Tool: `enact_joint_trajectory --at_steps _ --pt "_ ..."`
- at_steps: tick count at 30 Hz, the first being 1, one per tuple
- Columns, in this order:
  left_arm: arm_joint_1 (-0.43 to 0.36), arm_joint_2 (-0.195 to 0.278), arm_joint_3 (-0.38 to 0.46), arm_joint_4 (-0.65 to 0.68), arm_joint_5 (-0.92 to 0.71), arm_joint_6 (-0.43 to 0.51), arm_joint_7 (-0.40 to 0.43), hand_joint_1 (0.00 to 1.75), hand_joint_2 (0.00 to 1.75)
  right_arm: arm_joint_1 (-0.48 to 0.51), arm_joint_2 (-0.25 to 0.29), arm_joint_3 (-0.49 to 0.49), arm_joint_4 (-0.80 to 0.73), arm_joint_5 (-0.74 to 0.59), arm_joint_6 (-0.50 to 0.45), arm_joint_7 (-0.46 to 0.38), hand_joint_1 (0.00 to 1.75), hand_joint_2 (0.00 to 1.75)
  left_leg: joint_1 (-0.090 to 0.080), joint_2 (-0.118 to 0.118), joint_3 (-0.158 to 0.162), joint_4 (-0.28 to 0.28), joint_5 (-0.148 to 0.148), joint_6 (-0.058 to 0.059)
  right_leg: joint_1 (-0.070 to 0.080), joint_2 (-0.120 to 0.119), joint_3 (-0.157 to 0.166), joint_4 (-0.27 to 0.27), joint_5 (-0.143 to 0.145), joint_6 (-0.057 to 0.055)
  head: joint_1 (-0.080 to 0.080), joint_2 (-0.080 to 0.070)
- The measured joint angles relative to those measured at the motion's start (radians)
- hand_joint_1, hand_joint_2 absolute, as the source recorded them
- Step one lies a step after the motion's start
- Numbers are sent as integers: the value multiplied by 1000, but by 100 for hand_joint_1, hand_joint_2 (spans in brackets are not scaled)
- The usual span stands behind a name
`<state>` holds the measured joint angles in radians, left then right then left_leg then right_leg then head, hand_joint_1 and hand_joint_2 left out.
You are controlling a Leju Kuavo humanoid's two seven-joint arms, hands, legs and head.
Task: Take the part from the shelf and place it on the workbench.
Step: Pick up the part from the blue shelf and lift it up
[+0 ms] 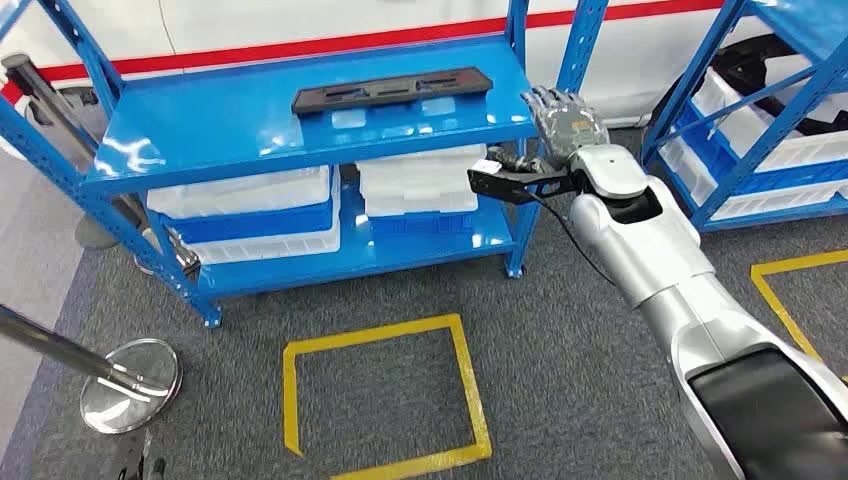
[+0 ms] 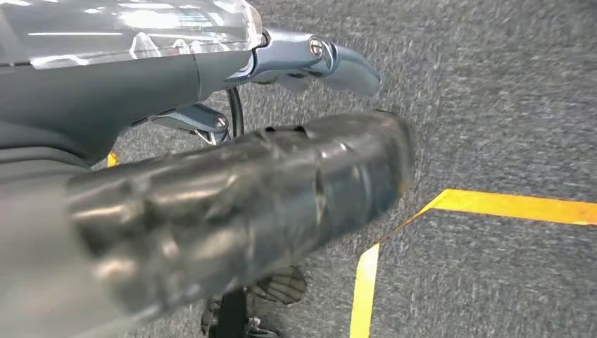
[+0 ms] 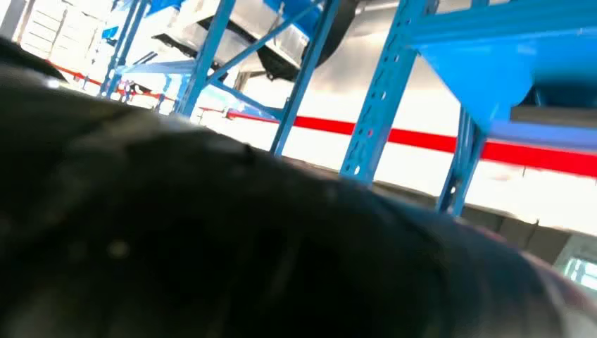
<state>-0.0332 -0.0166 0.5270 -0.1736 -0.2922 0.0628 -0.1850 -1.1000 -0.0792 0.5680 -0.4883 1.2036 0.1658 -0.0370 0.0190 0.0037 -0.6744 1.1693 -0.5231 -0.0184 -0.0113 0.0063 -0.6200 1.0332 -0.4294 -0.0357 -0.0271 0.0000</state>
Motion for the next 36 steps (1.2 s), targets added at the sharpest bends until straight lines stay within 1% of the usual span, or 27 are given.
enact_joint_trajectory --at_steps 3,4,5,7,8,9,10,11,13,14,15,17,18,19,20,21,22,23,24,26,29,30,31,33,34,35,36 --pt "0 1 0 0 0 0 0 0 0 2 0 0 0 0 3 0 0 0 0 0 -61 117 -36 -3 2 0 0 0 -1 -2 0 0" --pt "1 1 0 0 0 0 0 0 0 3 0 1 0 0 4 0 0 0 0 0 -70 130 -29 -2 4 1 1 1 -1 -2 0 0" --pt "1 1 0 0 0 0 0 0 0 3 0 1 0 0 4 0 0 0 0 0 -59 103 -4 0 5 1 2 1 -2 -2 0 0" --pt "1 3 0 0 0 0 0 0 0 3 0 1 -1 0 4 0 0 0 -2 -1 7 -33 63 11 8 2 6 1 -4 0 0 0" --pt "1 3 0 0 0 0 0 0 0 2 0 1 -2 0 4 0 0 0 -4 -1 39 -97 84 16 10 2 6 2 -5 2 0 0" --pt "1 4 0 0 0 0 -1 0 0 1 1 1 -3 0 5 -1 0 0 -7 -2 59 -138 94 21 11 2 5 2 -5 5 0 0" --pt "1 4 0 0 -1 -2 -1 0 0 0 1 2 -4 0 7 -3 0 0 -9 -2 67 -154 93 25 12 2 3 1 -4 10 0 0" --pt "1 4 0 0 -1 -4 -1 0 0 0 2 4 -4 0 10 -5 0 0 -11 -2 67 -157 94 27 12 2 3 -1 -3 15 0 0" --pt "0 4 2 0 -3 -9 -3 0 0 -2 4 12 -6 2 18 -10 0 0 -6 -1 72 -167 99 36 12 1 3 2 -8 26 1 0" --pt "0 4 3 0 -5 -11 -5 0 0 -4 6 16 -7 3 22 -10 0 0 -3 1 75 -173 102 42 12 0 -4 21 -22 30 1 0" --pt "0 3 5 0 -7 -11 -7 0 0 -6 8 22 -7 4 26 -11 0 0 0 2 78 -177 105 47 11 -1 -21 60 -47 34 1 0" --pt "-2 3 8 0 -11 -12 -11 0 0 -7 12 35 -7 4 33 -11 0 0 -1 3 79 -178 105 51 7 -1 -81 187 -109 38 2 0" --pt "-2 3 9 0 -13 -11 -12 0 0 -6 14 43 -7 4 34 -11 0 0 -1 3 79 -178 104 52 5 -1 -111 247 -129 40 2 0" --pt "-1 2 11 0 -14 -10 -12 0 0 -5 15 51 -7 4 35 -11 0 0 -1 3 79 -177 103 52 4 -1 -128 277 -131 42 2 0" --pt "-1 2 14 0 -15 -9 -12 0 0 -4 15 59 -7 4 36 -11 0 0 -1 2 79 -175 101 51 3 -2 -127 269 -113 42 2 0" --pt "-1 1 17 0 -15 -8 -10 0 0 -6 15 65 -7 3 37 -12 0 0 -1 1 80 -172 99 49 2 -2 -106 221 -79 40 2 0" --pt "-1 0 21 0 -15 -7 -8 0 0 -8 15 71 -7 3 38 -14 0 0 -1 0 82 -169 95 45 1 -3 -74 151 -40 37 2 0" --pt "-1 0 23 0 -15 -8 -4 0 0 -12 16 78 -7 3 42 -16 0 0 -3 0 81 -164 90 41 3 -4 -43 84 -15 34 2 0" --pt "-1 0 25 0 -15 -9 -1 0 0 -16 19 84 -8 2 46 -18 0 0 -4 -1 80 -161 87 36 5 -5 -21 36 0 31 1 0" --pt "-1 -1 29 0 -15 -11 4 0 0 -21 25 97 -8 1 53 -19 0 0 -7 0 78 -157 82 25 11 -4 -8 8 -4 23 0 0" --pt "-2 -3 33 0 -15 -10 4 0 0 -27 33 112 -9 -2 57 -18 0 0 -2 2 76 -143 68 8 7 0 1 -2 -5 5 0 0" --pt "-2 -2 35 0 -15 -9 3 0 0 -30 35 116 -10 -3 57 -18 0 0 -1 1 61 -110 50 3 5 1 7 -6 -7 -1 0 0" --pt "-2 -2 37 0 -16 -9 3 0 0 -32 38 119 -11 -4 57 -18 0 0 0 1 35 -56 25 -2 4 1 13 -8 -9 -6 -1 0" --pt "-2 -2 43 0 -16 -9 2 0 0 -32 41 124 -11 -6 57 -18 0 0 1 1 -41 79 -24 -8 6 1 22 -8 -18 -12 -1 0" --pt "-1 -2 46 0 -16 -9 2 0 0 -30 41 127 -11 -6 57 -18 0 0 1 1 -70 121 -28 -8 8 2 28 -7 -23 -12 -1 0" --pt "0 -2 48 0 -16 -9 2 0 0 -29 41 129 -11 -6 57 -18 0 0 1 1 -82 126 -11 -7 9 3 36 -7 -29 -12 -1 0" --pt "1 -2 48 0 -16 -9 2 0 0 -28 41 130 -11 -6 57 -18 0 0 0 1 -70 87 27 -4 10 4 46 -7 -37 -11 -1 0"
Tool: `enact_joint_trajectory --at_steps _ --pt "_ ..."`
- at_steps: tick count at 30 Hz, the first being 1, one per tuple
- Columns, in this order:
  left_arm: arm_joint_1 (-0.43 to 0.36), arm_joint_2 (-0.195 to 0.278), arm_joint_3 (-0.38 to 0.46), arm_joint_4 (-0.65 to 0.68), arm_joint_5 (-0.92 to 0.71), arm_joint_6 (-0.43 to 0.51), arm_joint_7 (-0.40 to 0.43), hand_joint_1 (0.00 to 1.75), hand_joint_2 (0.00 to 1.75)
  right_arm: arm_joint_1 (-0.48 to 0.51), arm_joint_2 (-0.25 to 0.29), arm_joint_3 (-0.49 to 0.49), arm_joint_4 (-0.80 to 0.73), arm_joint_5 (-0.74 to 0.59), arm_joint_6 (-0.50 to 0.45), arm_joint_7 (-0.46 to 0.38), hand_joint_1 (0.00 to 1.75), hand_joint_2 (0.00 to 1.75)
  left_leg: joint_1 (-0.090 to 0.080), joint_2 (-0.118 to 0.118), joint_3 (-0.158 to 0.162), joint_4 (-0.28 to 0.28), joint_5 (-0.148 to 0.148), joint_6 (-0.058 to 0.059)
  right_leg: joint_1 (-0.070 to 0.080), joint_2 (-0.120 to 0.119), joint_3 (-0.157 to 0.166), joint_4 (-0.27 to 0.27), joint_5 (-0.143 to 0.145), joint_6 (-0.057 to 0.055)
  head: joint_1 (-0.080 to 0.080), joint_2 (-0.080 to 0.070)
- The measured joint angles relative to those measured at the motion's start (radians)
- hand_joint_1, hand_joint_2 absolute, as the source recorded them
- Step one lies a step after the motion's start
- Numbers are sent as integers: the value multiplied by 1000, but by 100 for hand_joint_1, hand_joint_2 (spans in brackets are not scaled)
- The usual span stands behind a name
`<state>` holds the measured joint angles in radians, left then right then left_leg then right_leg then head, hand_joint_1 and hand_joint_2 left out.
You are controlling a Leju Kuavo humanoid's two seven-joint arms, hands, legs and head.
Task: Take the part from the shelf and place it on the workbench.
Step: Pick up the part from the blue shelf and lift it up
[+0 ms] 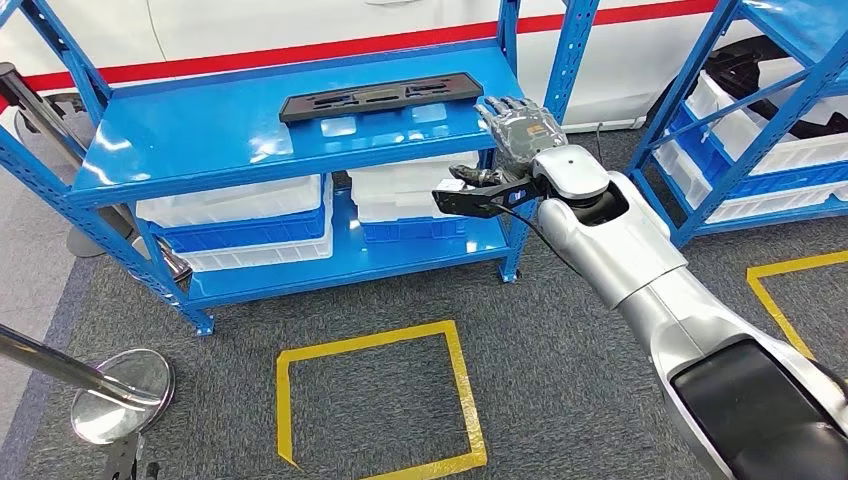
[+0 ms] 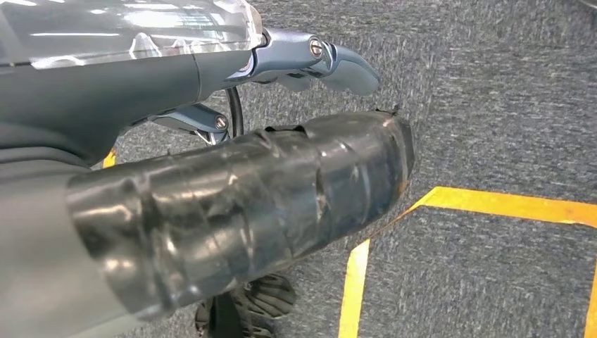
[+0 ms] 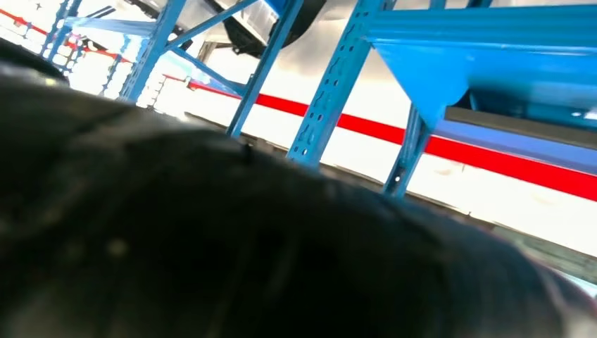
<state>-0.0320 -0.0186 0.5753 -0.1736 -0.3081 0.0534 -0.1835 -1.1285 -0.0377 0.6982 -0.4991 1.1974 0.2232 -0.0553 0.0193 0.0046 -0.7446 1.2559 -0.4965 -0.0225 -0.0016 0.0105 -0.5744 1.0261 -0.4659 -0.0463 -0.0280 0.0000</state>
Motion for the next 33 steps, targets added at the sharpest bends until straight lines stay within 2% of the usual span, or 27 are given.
enact_joint_trajectory --at_steps 1,2,3,4,5,8,9,10,12,13,14,15,17,18,19,21,23,24,25,28,29,30,31,32,33 --pt "1 0 0 0 0 0 0 0 0 -1 0 1 0 0 0 0 0 0 -1 0 27 -70 48 5 1 1 12 0 -8 2 0 0" --pt "1 1 1 0 0 0 0 0 0 -2 1 2 0 0 0 0 0 0 -4 -1 59 -137 83 12 2 1 22 -2 -16 4 0 0" --pt "2 2 1 0 0 0 0 0 0 -3 2 3 0 0 0 0 0 0 -8 -1 88 -195 104 20 3 2 30 -3 -23 8 1 0" --pt "1 2 1 0 -1 0 0 0 0 -4 2 4 0 -1 1 0 0 0 -12 -1 106 -228 108 28 3 2 34 -6 -28 12 1 0" --pt "1 3 2 0 -2 0 0 0 0 -5 2 5 0 -2 1 0 0 0 -15 -1 113 -240 98 34 4 3 36 -6 -28 18 1 0" --pt "0 2 3 0 -9 1 -1 0 0 -6 2 8 -1 -8 3 0 0 0 -10 2 136 -264 88 48 5 1 33 15 -29 32 1 0" --pt "0 2 4 0 -10 3 -1 0 0 -8 2 9 -1 -10 3 0 0 0 -7 2 146 -269 86 52 4 1 18 47 -38 36 2 0" --pt "0 2 6 0 -12 6 -1 0 0 -9 1 9 -2 -11 5 0 0 0 -5 2 155 -273 83 56 3 0 -10 96 -53 40 2 0" --pt "-1 2 10 0 -13 9 -1 0 0 -8 0 11 -1 -14 8 0 0 0 -6 2 166 -273 72 62 -2 -1 -90 218 -98 48 3 0" --pt "-1 2 12 0 -14 9 -1 0 0 -5 0 12 -1 -15 10 0 0 0 -6 1 172 -272 65 62 -4 -2 -126 258 -111 51 3 0" --pt "-1 1 15 0 -15 9 -1 0 0 -2 0 13 -1 -16 10 0 0 0 -6 0 179 -270 57 62 -5 -3 -148 269 -106 52 3 0" --pt "0 1 18 0 -16 9 -2 0 0 -1 -1 14 -1 -18 10 0 0 0 -6 -1 189 -268 48 60 -7 -4 -153 244 -76 51 3 0" --pt "1 0 24 0 -19 9 -4 0 0 -2 -2 16 -1 -24 10 0 0 0 -5 -2 208 -263 28 55 -7 -7 -125 123 24 45 3 0" --pt "1 -1 26 0 -21 8 -5 0 0 -2 -3 17 -1 -27 10 0 0 0 -6 -2 214 -261 21 51 -5 -8 -112 65 60 41 2 0" --pt "0 -1 27 0 -23 9 -6 0 0 -2 -4 19 -2 -29 10 0 0 0 -6 -2 215 -260 15 45 -1 -9 -103 29 80 36 1 0" --pt "-1 -1 27 0 -29 15 -6 0 0 -2 -6 22 -3 -33 10 0 0 0 -7 -1 212 -257 10 34 5 -9 -102 5 80 25 -1 0" --pt "-1 -2 28 0 -31 22 -6 0 0 -3 -10 24 -6 -33 10 0 0 0 -6 -1 211 -245 3 24 2 -7 -91 -3 79 15 0 0" --pt "-1 -2 28 0 -31 23 -6 0 0 -4 -11 25 -7 -33 10 0 0 0 -6 -1 201 -222 -5 20 -1 -6 -83 -7 78 11 0 0" --pt "-2 -2 28 0 -31 25 -6 0 0 -6 -12 25 -8 -33 10 0 0 0 -5 -1 179 -179 -21 15 -4 -6 -75 -11 77 8 -1 0" --pt "-4 0 29 0 -31 26 -6 0 0 -2 -12 27 -8 -33 10 0 0 0 -2 -1 67 5 -90 3 -5 -3 -64 -13 68 0 -1 0" --pt "-3 0 29 0 -31 26 -6 0 0 0 -12 27 -8 -33 10 0 0 0 -2 -1 42 32 -91 3 -4 -2 -60 -12 64 -1 -1 0" --pt "-2 0 29 0 -31 26 -5 0 0 1 -12 27 -8 -33 10 0 0 0 -1 -1 36 19 -70 4 -4 0 -56 -10 61 0 -1 0" --pt "-2 0 29 0 -31 26 -5 0 0 1 -12 27 -9 -33 10 0 0 0 -1 -1 50 -30 -31 5 -4 1 -51 -9 57 1 -1 0" --pt "-2 1 30 0 -31 26 -5 0 0 0 -12 27 -9 -33 10 0 0 0 -1 -1 76 -102 17 7 -4 2 -47 -7 53 3 -1 0" --pt "-2 1 31 0 -31 26 -5 0 0 -1 -12 27 -10 -33 10 0 0 0 -3 -1 101 -169 49 10 -3 2 -43 -6 50 6 -1 0"
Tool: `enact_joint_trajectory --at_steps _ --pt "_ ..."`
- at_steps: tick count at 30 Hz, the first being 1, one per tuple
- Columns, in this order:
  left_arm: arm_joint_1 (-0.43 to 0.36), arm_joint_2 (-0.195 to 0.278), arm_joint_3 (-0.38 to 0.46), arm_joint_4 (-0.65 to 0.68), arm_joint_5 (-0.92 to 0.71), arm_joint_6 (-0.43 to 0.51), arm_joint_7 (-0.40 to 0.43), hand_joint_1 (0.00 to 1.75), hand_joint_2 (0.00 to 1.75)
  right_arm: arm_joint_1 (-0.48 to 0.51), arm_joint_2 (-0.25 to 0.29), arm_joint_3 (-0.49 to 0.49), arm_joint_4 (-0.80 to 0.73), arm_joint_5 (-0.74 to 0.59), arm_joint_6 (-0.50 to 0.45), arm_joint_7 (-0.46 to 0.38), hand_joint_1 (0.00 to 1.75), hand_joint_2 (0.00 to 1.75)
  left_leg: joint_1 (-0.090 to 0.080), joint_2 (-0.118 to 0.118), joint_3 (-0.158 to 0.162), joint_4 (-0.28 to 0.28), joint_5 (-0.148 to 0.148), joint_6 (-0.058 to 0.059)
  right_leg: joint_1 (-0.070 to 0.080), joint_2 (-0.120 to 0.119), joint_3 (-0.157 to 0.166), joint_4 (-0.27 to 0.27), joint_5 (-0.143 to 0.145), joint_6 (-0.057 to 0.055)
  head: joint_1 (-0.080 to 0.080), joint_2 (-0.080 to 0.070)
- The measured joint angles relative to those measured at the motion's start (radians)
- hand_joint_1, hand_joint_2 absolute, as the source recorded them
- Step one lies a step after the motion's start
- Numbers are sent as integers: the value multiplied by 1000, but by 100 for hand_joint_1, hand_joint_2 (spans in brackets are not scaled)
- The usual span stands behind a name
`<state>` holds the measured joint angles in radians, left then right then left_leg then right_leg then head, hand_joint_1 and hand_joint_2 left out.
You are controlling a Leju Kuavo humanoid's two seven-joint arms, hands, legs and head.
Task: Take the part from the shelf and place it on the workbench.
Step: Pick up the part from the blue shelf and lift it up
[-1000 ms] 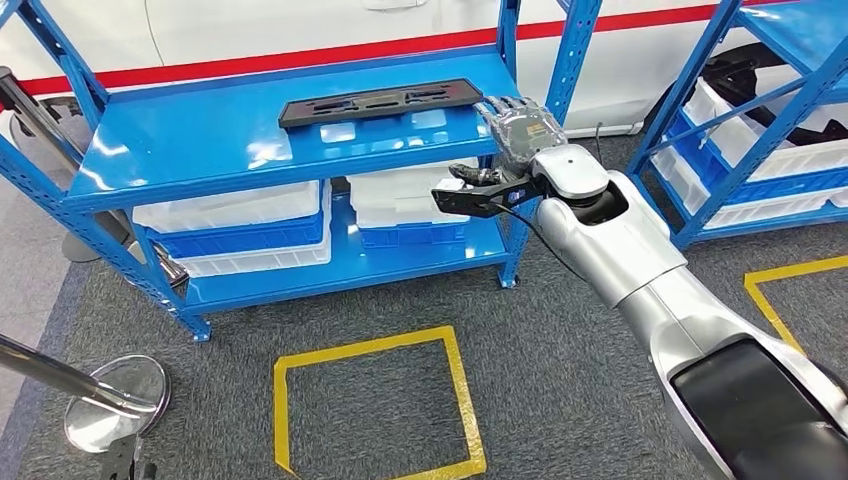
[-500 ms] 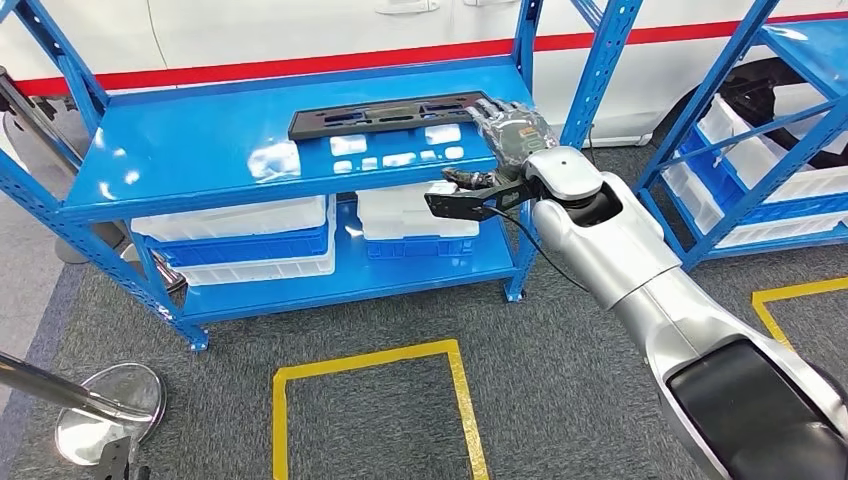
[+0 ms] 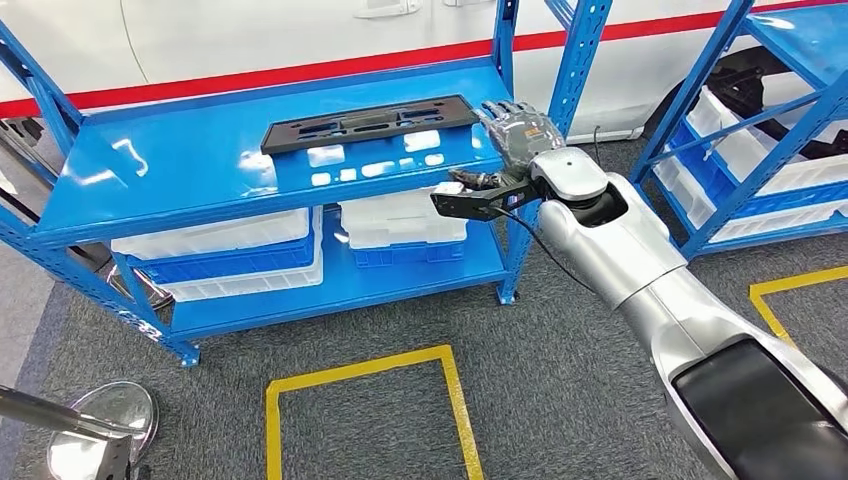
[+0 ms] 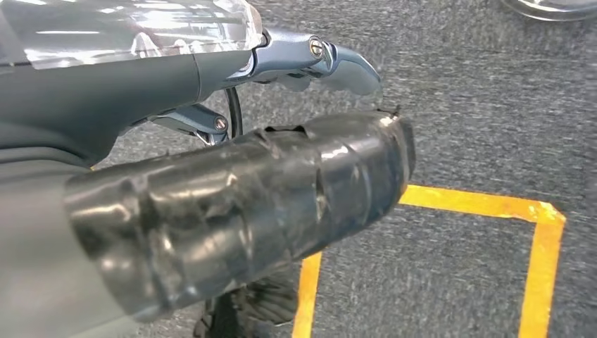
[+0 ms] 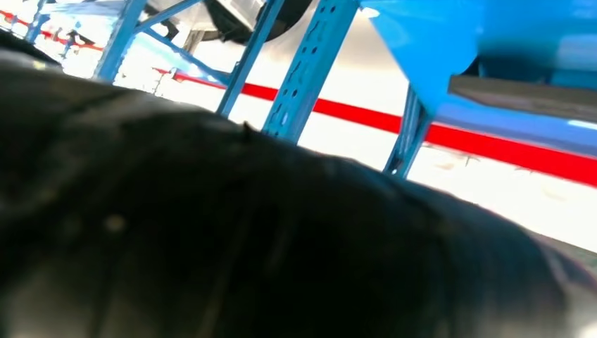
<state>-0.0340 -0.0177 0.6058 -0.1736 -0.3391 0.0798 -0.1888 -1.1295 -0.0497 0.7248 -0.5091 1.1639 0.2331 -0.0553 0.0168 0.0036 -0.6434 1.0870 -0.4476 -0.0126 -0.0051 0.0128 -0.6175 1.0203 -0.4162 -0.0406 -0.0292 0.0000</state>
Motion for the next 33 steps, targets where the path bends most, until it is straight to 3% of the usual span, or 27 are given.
enact_joint_trajectory --at_steps 2,6,8,10,11,12,13,15,17,20,22,25,27,28,31,33 --pt "-1 0 1 0 0 0 0 0 0 -3 0 0 -1 0 0 0 0 0 -5 -1 29 -75 23 10 3 2 -1 2 -4 8 0 0" --pt "-1 0 2 0 0 2 1 0 0 -5 -1 0 -1 0 0 0 0 0 -1 0 37 -90 34 34 5 0 -9 17 -19 30 1 0" --pt "-2 -1 2 0 -5 13 5 0 0 -7 -3 0 -1 -2 0 0 0 0 1 3 40 -95 38 43 3 -3 -47 104 -73 37 1 0" --pt "-2 -1 3 0 -16 25 8 0 0 -4 -4 1 -1 -6 1 1 0 0 -1 3 39 -94 36 47 1 -5 -109 236 -132 40 1 0" --pt "-2 0 3 0 -21 26 6 0 0 -2 -5 2 -1 -8 1 2 0 0 -2 2 39 -93 35 48 1 -6 -130 276 -141 41 1 0" --pt "-2 0 3 0 -25 26 5 0 0 -1 -6 4 -1 -10 1 3 0 0 -2 2 39 -91 34 48 1 -6 -132 280 -131 40 1 0" --pt "-2 0 3 0 -28 26 4 0 0 -1 -7 5 -1 -11 1 3 0 0 -4 1 39 -88 32 48 1 -7 -115 243 -103 37 1 0" --pt "-2 -1 3 0 -31 26 3 0 0 -7 -8 8 -1 -12 1 3 0 0 -6 -1 39 -82 26 45 3 -7 -51 112 -39 26 1 0" --pt "-3 0 3 0 -32 26 3 0 0 -13 -8 10 -3 -12 2 3 0 0 -9 -1 35 -75 22 38 9 -8 -10 27 -16 17 1 0" --pt "-4 0 5 0 -31 26 4 0 0 -16 -8 15 -6 -12 4 3 0 0 -9 -1 31 -74 21 23 10 -8 -3 9 -14 11 1 0" --pt "-4 0 5 0 -33 26 1 0 0 -17 -9 17 -8 -12 5 3 0 0 -8 -2 18 -41 -5 13 2 -9 5 -3 -8 2 0 0" --pt "-5 2 10 0 -37 26 -7 0 0 -12 -6 20 -11 -12 10 -5 0 0 -3 -2 -62 130 -87 -1 -1 -8 9 -8 -7 -5 -2 0" --pt "-4 2 12 0 -39 26 -10 0 0 -2 -3 30 -11 -11 16 -14 0 0 0 -2 -100 198 -97 -7 0 -8 9 -5 -9 -5 -2 0" --pt "-3 2 14 0 -40 26 -11 0 0 3 -2 36 -12 -10 19 -21 0 0 1 -2 -93 180 -77 -8 -1 -7 9 -3 -11 -4 -2 0" --pt "-5 4 18 -1 -44 25 -13 0 0 9 9 58 -17 -7 32 -39 0 0 3 -1 0 -10 10 -4 0 -4 8 8 -20 5 -2 0" --pt "-6 5 19 -1 -48 22 -13 0 0 11 21 79 -20 -6 41 -45 0 0 -1 -3 30 -71 20 3 3 -2 5 10 -21 14 -2 0"
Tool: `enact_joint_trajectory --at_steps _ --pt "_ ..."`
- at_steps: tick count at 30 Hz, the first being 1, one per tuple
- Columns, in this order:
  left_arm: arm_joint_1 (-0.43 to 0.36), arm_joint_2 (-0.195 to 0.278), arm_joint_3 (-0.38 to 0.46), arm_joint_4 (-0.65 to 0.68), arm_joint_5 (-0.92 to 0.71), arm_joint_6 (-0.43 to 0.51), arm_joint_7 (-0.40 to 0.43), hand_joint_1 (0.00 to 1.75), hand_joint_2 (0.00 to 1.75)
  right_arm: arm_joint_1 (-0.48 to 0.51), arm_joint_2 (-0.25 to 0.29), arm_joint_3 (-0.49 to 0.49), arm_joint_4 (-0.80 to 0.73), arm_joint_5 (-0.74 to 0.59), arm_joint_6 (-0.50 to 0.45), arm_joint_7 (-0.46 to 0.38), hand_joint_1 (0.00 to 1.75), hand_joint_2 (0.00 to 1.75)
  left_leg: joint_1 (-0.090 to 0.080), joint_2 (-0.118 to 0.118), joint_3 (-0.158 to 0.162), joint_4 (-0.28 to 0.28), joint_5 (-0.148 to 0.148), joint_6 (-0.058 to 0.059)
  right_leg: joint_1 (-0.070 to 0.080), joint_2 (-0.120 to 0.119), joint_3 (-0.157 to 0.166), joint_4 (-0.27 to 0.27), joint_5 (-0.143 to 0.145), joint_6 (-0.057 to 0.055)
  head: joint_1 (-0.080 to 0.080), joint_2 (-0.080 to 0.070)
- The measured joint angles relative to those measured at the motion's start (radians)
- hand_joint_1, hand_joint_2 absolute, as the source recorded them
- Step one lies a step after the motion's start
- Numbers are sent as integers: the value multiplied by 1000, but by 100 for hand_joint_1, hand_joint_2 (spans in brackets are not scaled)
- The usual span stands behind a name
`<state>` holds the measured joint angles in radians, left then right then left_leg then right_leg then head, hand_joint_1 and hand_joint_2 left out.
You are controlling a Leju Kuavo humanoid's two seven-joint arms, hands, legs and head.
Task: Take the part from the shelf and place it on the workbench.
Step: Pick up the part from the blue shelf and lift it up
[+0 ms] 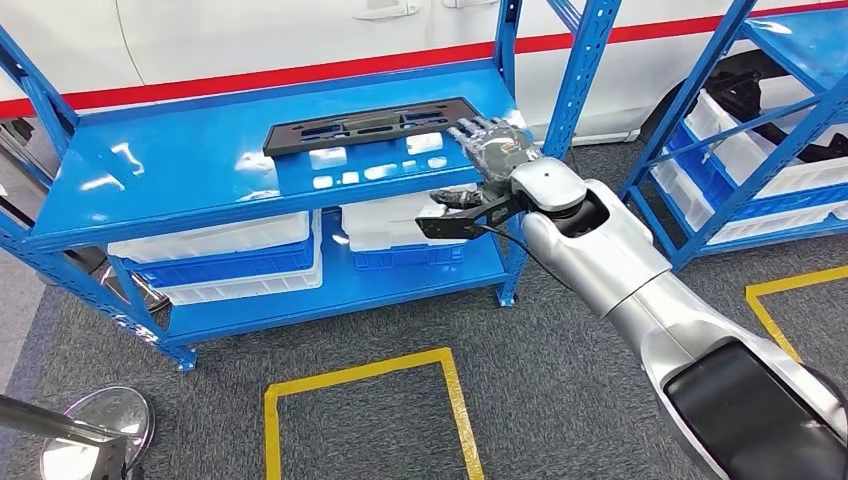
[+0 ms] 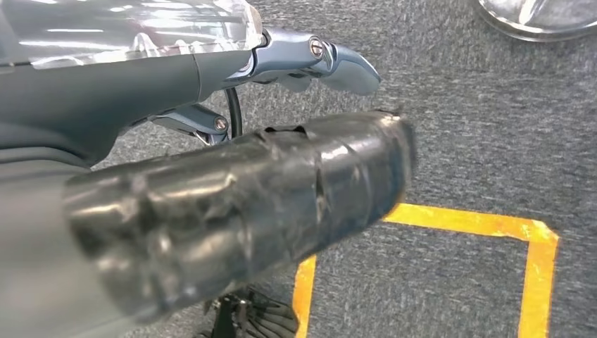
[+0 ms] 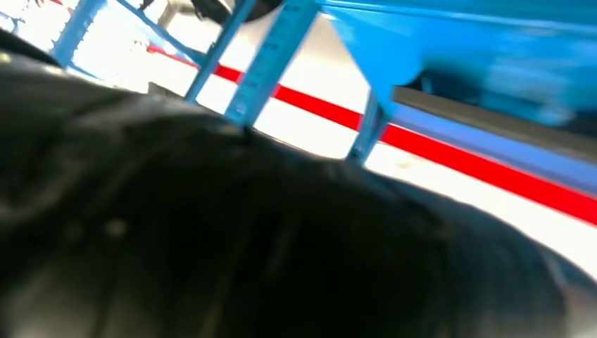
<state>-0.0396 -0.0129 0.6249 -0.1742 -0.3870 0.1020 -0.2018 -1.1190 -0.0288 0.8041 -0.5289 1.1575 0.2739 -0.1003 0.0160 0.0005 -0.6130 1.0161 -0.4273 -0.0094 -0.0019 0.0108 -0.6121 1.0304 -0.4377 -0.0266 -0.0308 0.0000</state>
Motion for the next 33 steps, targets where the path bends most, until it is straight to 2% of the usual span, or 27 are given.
enact_joint_trajectory --at_steps 2,4,5,7,8,9,10,11,12,13,14,15,16,19,21,23,24,25,26,27,29,30,33 --pt "0 0 0 0 -3 -2 0 0 0 2 10 25 -1 -1 6 -5 0 0 -1 -1 3 -4 2 10 2 1 0 -2 0 10 1 0" --pt "-1 -1 2 0 -6 -2 0 0 0 1 15 45 -2 -4 12 -8 0 0 3 0 8 -12 5 22 2 -1 -8 19 -18 19 1 0" --pt "-1 -1 3 0 -8 -2 0 0 0 -1 16 52 -3 -6 15 -8 0 0 5 1 11 -17 7 28 2 -2 -25 58 -41 23 2 0" --pt "-2 -1 6 0 -10 -2 0 0 0 -2 18 66 -3 -9 19 -10 0 0 4 1 12 -17 5 37 -1 -4 -87 184 -102 28 2 0" --pt "-1 -1 8 0 -10 -2 0 0 0 -1 19 72 -3 -10 21 -11 0 0 4 1 13 -17 4 39 -3 -4 -119 246 -123 30 2 0" --pt "-1 -1 10 0 -10 -2 0 0 0 1 20 77 -3 -12 24 -14 0 0 4 1 13 -16 3 39 -4 -5 -140 280 -126 31 2 0" --pt "-1 -1 10 0 -10 -2 0 0 0 2 22 82 -4 -13 26 -15 0 0 4 0 14 -13 1 39 -4 -5 -141 275 -108 30 2 0" --pt "-1 -2 11 0 -10 -2 0 0 0 1 25 85 -5 -14 29 -16 0 0 4 -1 16 -11 -2 38 -5 -6 -124 234 -75 28 2 0" --pt "-1 -2 12 0 -10 -3 0 0 0 -1 27 88 -7 -16 31 -17 0 0 4 -2 18 -7 -7 36 -4 -6 -93 164 -36 23 2 0" --pt "-1 -2 14 0 -11 -3 0 0 0 -5 28 89 -8 -17 32 -17 0 0 2 -3 19 -3 -11 32 -1 -7 -61 97 -8 17 2 0" --pt "-1 -3 16 0 -11 -4 0 0 0 -8 30 90 -10 -17 32 -17 0 0 0 -4 18 1 -15 28 2 -8 -36 48 8 12 2 0" --pt "0 -3 18 0 -11 -4 0 0 0 -10 32 91 -10 -18 33 -17 0 0 -2 -3 17 3 -17 23 5 -8 -23 20 11 9 1 0" --pt "0 -3 20 0 -11 -4 0 0 0 -12 33 93 -11 -19 33 -18 0 0 -3 -3 16 4 -18 19 7 -7 -20 14 7 7 1 0" --pt "-1 -5 23 0 -11 -5 0 0 0 -14 37 96 -14 -20 33 -18 0 0 2 -1 12 17 -33 4 2 -5 -11 0 9 -5 1 0" --pt "-1 -5 24 0 -11 -5 0 0 0 -17 42 96 -16 -20 33 -19 0 0 4 -1 -27 102 -80 -6 -4 -5 -2 -9 11 -14 0 0" --pt "0 -3 25 0 -11 -4 0 0 0 -16 45 96 -17 -20 33 -20 0 0 5 -1 -95 233 -133 -13 -4 -5 0 -9 8 -18 0 0" --pt "0 -3 25 0 -11 -4 0 0 0 -14 46 96 -17 -20 33 -20 0 0 5 -1 -121 274 -139 -15 -4 -5 1 -8 6 -18 0 0" --pt "0 -3 25 0 -11 -4 0 0 0 -13 47 96 -17 -20 33 -20 0 0 5 -1 -130 281 -128 -16 -4 -4 2 -7 4 -18 0 0" --pt "1 -2 25 0 -11 -4 0 0 0 -12 48 96 -17 -20 33 -20 0 0 5 -1 -118 246 -97 -15 -4 -3 4 -6 2 -17 0 0" --pt "1 -2 25 0 -11 -4 0 0 0 -13 49 97 -17 -20 33 -20 0 0 5 -1 -89 180 -54 -14 -4 -2 8 -4 -2 -14 0 0" --pt "0 -1 25 0 -11 -4 0 0 0 -15 50 97 -17 -20 33 -21 0 0 3 -3 -26 50 -1 -7 -1 0 14 -1 -9 -7 0 0" --pt "0 -1 25 0 -11 -5 1 0 0 -16 51 97 -17 -21 34 -22 0 0 1 -3 -8 14 7 -3 2 1 15 -1 -11 -3 1 0" --pt "1 -1 25 0 -11 -7 3 0 0 -17 51 98 -18 -23 37 -26 0 0 1 -4 0 -3 3 12 4 2 15 -2 -15 9 1 0"
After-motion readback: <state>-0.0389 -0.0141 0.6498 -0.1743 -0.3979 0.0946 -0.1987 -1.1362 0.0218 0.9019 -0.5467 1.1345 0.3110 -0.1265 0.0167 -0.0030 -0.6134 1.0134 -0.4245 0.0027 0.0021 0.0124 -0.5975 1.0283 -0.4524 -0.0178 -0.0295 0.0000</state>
